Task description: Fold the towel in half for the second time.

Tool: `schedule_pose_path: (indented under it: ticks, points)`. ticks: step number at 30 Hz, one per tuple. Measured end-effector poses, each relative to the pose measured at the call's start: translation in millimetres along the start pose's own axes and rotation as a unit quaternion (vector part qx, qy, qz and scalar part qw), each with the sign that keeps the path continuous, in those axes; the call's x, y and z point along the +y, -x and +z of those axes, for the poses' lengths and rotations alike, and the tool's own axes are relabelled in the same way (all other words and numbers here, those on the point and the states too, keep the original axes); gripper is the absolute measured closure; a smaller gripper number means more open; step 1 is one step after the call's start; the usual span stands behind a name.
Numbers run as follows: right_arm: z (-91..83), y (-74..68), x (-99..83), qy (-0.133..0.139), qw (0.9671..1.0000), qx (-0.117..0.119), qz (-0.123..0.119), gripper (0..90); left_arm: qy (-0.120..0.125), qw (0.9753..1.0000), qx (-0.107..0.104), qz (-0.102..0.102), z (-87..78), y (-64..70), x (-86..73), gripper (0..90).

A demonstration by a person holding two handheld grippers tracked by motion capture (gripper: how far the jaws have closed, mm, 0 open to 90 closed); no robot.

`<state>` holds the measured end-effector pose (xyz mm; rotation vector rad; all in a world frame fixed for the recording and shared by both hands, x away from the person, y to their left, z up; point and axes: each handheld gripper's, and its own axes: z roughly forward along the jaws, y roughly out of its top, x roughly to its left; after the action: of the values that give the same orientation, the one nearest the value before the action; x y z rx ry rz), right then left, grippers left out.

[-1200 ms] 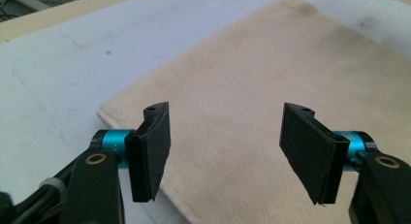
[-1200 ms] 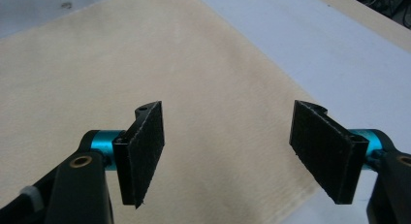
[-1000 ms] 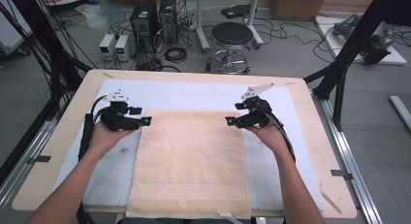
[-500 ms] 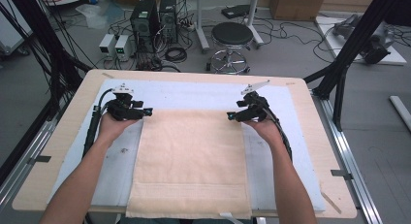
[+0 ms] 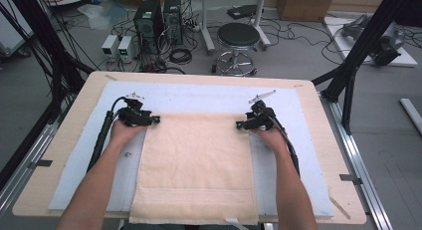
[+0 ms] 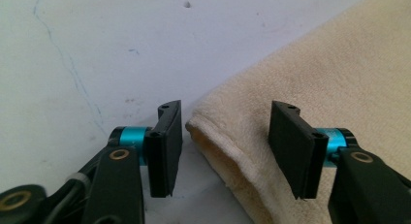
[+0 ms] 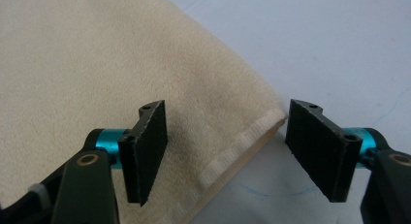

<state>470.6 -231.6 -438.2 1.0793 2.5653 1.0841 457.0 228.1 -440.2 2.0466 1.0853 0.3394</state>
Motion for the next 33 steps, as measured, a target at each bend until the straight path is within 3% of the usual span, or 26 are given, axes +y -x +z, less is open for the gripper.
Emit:
schedule_pose_path:
  ticks: [3, 5, 6, 8, 10, 13, 14, 15, 17, 19, 21, 23, 25, 26, 30, 33]
  points:
    - [-1.1, -1.8, 0.6, 0.000, 0.9999, 0.013, -0.006, 51.7, -0.003, 1.0000, -0.007, 0.006, 1.4, 6.4, 1.0, 63.8]
    - [-0.6, -5.0, 0.6, 0.000, 0.9997, 0.025, -0.007, 66.6, -0.007, 0.9999, -0.013, 0.000, 0.8, 8.6, 2.7, 74.9]
    - [-0.2, -5.4, 1.6, -0.007, 0.9990, 0.045, -0.005, 74.2, -0.009, 0.9999, -0.009, 0.002, -0.1, 9.0, 3.4, 77.6]
    - [-0.8, -8.7, 4.4, -0.010, 0.9988, 0.047, -0.008, 80.6, -0.011, 0.9999, 0.000, 0.004, -2.8, 8.8, 5.5, 80.6]
    - [-4.1, -11.6, 9.2, -0.002, 0.9989, 0.045, -0.015, 81.8, 0.003, 0.9999, 0.010, -0.003, -7.0, 7.5, 9.1, 81.3]
    - [-11.4, -13.5, 21.0, 0.000, 0.9990, 0.039, -0.021, 82.3, 0.014, 0.9997, 0.020, 0.006, -14.7, 6.8, 22.0, 81.7]
    - [-14.9, -14.9, 26.0, 0.006, 0.9991, 0.033, -0.026, 82.6, 0.022, 0.9993, 0.028, 0.015, -19.0, 7.7, 29.7, 81.8]
    - [-20.6, -16.3, 30.5, 0.030, 0.9986, 0.022, -0.039, 82.7, 0.030, 0.9989, 0.033, 0.017, -21.7, 8.1, 34.9, 82.0]
    - [-27.4, -13.5, 38.0, 0.039, 0.9987, 0.023, -0.023, 82.7, 0.052, 0.9977, 0.039, 0.020, -30.9, 8.0, 49.7, 82.1]
    - [-38.4, -13.3, 47.3, 0.055, 0.9978, 0.008, -0.037, 82.7, 0.071, 0.9958, 0.046, 0.032, -41.4, 8.1, 64.5, 82.0]
    - [-51.6, -9.9, 57.5, 0.072, 0.9970, 0.010, -0.027, 82.7, 0.091, 0.9942, 0.043, 0.039, -52.8, 6.8, 77.6, 82.0]
    - [-64.9, -9.0, 67.5, 0.095, 0.9949, 0.004, -0.034, 82.7, 0.112, 0.9919, 0.041, 0.044, -63.5, 6.5, 85.4, 82.0]
    - [-75.6, -10.1, 73.9, 0.110, 0.9934, 0.007, -0.033, 82.7, 0.124, 0.9908, 0.035, 0.041, -69.8, 6.4, 86.0, 82.0]
    - [-77.9, -10.4, 74.4, 0.115, 0.9927, 0.011, -0.034, 82.7, 0.120, 0.9915, 0.030, 0.040, -70.5, 6.3, 84.7, 82.0]
    - [-74.6, -11.9, 67.8, 0.096, 0.9946, 0.024, -0.032, 82.6, 0.117, 0.9922, 0.017, 0.039, -68.3, 9.5, 71.7, 82.0]
    - [-73.3, -15.1, 60.0, 0.097, 0.9940, 0.037, -0.034, 82.6, 0.122, 0.9919, 0.012, 0.034, -69.1, 11.4, 61.0, 82.0]
